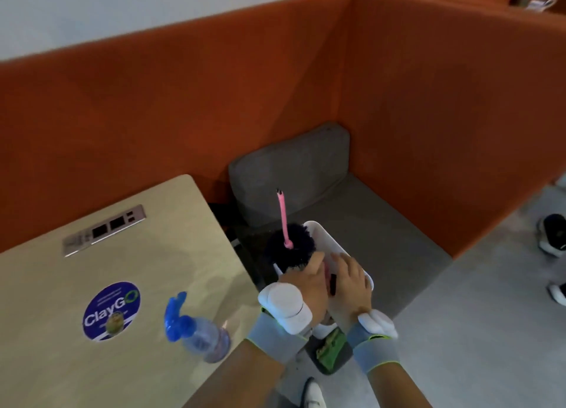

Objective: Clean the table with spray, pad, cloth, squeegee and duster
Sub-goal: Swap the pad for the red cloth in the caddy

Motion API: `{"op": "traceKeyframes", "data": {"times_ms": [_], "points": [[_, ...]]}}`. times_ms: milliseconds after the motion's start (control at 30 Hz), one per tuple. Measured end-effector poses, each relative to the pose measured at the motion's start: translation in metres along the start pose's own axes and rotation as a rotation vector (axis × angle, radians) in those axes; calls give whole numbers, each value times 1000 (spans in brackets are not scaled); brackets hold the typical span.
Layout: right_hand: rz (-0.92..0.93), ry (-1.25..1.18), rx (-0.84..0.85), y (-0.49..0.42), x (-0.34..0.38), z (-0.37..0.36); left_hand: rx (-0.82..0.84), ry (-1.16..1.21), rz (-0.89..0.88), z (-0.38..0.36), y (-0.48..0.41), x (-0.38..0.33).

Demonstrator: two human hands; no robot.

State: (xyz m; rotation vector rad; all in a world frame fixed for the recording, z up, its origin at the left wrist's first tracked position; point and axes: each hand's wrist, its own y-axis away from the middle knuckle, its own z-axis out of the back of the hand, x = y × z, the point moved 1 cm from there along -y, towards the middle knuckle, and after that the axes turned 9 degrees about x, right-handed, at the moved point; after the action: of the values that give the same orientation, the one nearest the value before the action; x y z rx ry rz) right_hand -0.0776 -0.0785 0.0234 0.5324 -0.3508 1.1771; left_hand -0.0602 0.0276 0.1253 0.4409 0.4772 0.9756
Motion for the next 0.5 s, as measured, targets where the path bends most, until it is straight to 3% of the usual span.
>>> {"op": "traceKeyframes", "data": {"times_ms": [133,267,367,500], "points": [[55,-114,54,29,30,14,-334,-78,-137,13,67,14],[231,-353,-193,71,69,31,-635,-22,-251,25,134,30],[368,-659,-282,116,106,47,-678,210,-312,20,155,49],[328,-1030,-136,166,144,36,-525,587,-217,-27,166,67]]}}
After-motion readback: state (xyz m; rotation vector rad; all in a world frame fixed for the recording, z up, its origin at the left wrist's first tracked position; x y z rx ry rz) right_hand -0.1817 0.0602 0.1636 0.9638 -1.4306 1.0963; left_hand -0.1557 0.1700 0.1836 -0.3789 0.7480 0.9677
